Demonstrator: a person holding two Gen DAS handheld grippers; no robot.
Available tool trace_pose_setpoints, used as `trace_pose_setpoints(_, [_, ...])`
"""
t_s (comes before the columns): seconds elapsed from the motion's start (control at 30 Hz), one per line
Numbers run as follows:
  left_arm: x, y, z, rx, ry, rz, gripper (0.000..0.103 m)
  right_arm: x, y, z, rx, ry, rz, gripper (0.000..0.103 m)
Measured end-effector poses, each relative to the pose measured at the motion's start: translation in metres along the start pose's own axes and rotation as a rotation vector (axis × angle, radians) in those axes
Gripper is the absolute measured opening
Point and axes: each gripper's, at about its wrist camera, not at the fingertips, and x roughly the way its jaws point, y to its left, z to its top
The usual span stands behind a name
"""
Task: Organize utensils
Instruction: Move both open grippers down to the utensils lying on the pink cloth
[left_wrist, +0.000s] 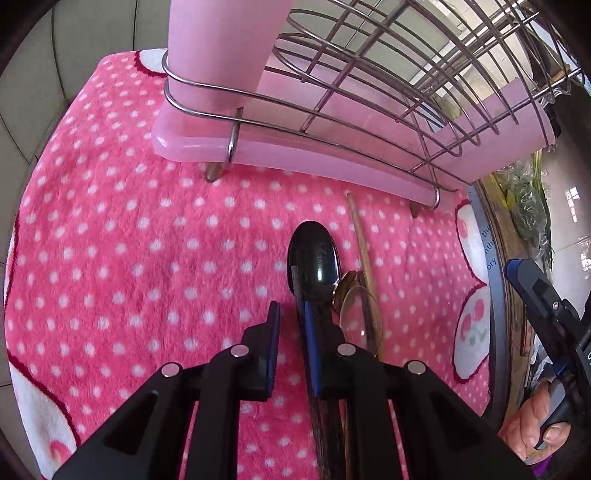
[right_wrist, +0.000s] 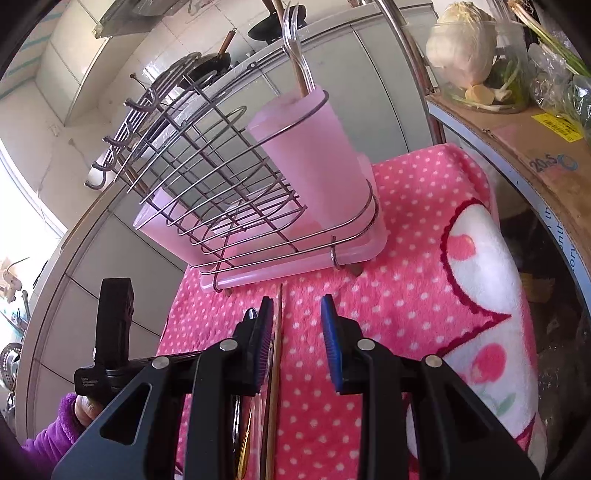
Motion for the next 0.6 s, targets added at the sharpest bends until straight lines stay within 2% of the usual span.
trace_pose_setpoints(0.37, [0.016,-0.036,0.002,0.092,0.043,0.095,0.011,0.004,0.0,-0.002,-0.004,0.018,0.016,0.027])
trace_pose_setpoints(0.6, [0.03,-0.067,0.001,0.208,0.056,0.224,0.013,0.01,0.002,-0.003,-0.015,0.038,0.02,0.027])
